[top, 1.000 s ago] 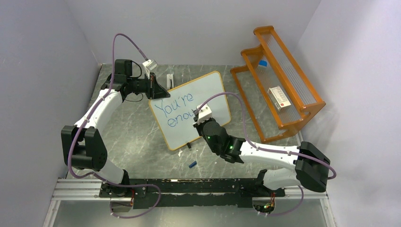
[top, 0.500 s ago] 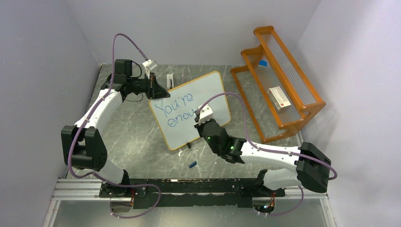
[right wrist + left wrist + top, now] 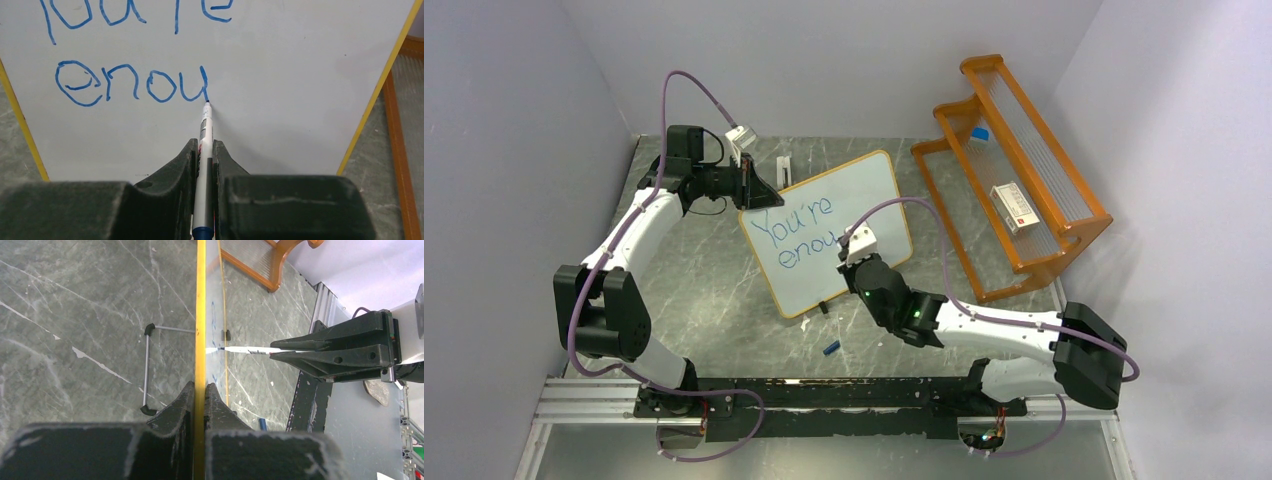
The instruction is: Write a sentence on the whiteboard
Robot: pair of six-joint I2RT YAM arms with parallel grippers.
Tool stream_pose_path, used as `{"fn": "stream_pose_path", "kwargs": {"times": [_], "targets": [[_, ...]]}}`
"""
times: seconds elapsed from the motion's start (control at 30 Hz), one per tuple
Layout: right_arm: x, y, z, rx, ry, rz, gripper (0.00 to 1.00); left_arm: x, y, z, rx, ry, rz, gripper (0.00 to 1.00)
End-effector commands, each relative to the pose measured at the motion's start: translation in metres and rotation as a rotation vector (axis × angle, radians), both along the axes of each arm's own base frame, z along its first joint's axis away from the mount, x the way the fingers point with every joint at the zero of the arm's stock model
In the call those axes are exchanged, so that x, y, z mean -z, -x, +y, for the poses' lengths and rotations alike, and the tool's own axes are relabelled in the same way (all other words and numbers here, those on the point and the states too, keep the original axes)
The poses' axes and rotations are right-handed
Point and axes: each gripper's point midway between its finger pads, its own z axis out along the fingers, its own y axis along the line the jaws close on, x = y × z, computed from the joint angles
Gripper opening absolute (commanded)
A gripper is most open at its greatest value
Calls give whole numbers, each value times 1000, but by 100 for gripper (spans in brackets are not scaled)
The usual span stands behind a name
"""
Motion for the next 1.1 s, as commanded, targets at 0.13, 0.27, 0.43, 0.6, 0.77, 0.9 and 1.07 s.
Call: {"fn": "stream_pose_path", "kwargs": {"times": [0.13,0.27,0.43,0.6,0.77,0.9,1.07], "targets": [[-10,0,-17,40,-20,-32,0,21,-9,6,-27,-64,-6,5],[-16,-5,-20,50,-32,-42,0,20,-8,6,-25,-62,-7,5],[-22,-13,-22,57,-67,-47,0,20,-8,6,-26,-65,-6,5],[-26,-15,-17,43,-85,-56,0,22,-8,5,-25,-67,-3,5],[-31,-17,-12,31,-94,-68,0,22,-8,5,-25,-66,-3,5],[-31,-19,-10,39,-91,-72,0,22,-8,5,-25,-67,-3,5],[-29,-23,-9,53,-90,-75,0,22,-8,5,-23,-66,-1,5]]}}
